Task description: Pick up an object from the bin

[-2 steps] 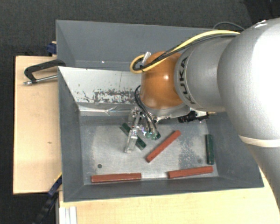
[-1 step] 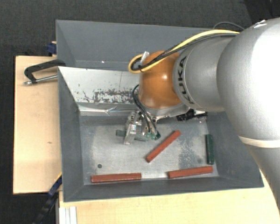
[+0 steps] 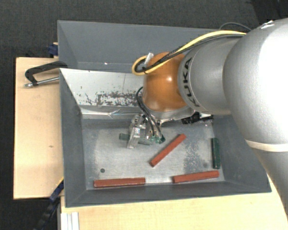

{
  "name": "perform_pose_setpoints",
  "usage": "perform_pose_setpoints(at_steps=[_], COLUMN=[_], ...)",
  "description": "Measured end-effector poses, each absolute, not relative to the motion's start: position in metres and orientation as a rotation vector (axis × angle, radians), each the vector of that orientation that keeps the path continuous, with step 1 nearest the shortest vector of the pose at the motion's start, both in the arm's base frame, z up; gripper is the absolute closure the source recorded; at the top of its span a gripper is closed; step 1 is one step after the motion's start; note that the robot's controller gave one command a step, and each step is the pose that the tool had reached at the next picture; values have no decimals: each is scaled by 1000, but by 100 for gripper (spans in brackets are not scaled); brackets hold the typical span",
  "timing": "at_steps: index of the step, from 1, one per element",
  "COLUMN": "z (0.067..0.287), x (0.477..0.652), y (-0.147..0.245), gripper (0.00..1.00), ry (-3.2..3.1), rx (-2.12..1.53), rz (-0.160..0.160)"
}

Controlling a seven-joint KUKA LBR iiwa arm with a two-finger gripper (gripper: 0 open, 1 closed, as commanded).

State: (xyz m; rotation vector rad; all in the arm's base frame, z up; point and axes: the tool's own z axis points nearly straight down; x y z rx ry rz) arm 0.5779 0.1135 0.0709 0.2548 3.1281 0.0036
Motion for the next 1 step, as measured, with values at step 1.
perform_pose_setpoints(at_steps=[1], z=[73], x=[577], y=[113], gripper=[100], ry=[3131], rx=[255], rz=[2])
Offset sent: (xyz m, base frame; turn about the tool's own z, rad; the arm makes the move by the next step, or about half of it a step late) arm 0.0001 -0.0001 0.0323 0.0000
